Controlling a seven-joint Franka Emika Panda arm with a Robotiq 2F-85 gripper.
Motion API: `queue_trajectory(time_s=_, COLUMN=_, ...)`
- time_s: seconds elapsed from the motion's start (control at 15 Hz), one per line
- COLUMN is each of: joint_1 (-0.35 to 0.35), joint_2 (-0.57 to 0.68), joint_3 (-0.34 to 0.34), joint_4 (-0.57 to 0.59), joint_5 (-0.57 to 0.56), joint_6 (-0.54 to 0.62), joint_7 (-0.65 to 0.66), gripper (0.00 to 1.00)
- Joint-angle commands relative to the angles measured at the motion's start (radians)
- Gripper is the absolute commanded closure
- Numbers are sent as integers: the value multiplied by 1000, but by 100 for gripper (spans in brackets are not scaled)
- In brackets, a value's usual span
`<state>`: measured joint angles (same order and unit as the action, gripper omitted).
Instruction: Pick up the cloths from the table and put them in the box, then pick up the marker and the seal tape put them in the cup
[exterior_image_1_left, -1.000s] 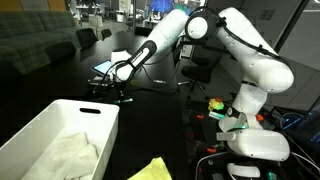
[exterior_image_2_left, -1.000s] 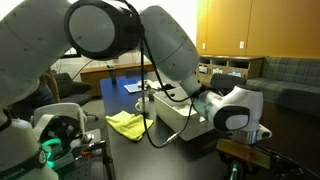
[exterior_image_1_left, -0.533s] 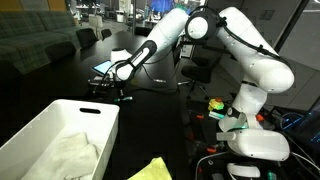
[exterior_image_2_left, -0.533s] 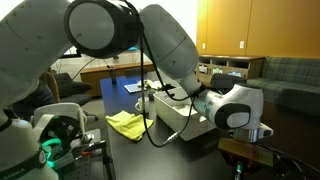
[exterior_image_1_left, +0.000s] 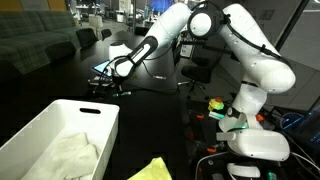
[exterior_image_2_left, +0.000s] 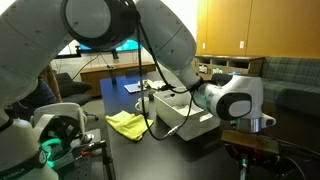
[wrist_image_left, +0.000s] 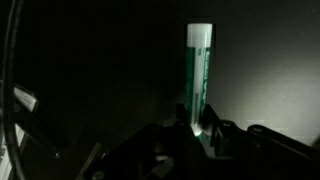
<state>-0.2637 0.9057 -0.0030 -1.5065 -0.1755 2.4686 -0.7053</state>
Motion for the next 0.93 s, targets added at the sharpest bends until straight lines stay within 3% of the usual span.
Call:
queue_trajectory(time_s=0.0, joint_1=36, joint_2=-105, joint_3=-22, joint_4=-98, joint_5=-21, joint_6=10, joint_7=50, gripper=95)
queue_trajectory(time_s=0.6, joint_1=140, joint_2=-366, joint_3=-42, joint_4=-366, joint_5=-100, joint_6=37, joint_7=217, gripper=95)
queue_trajectory(time_s=0.87, joint_1=187, joint_2=-471, joint_3=-19, joint_4=-450, joint_5=-135, joint_6=31, joint_7=277, gripper=95)
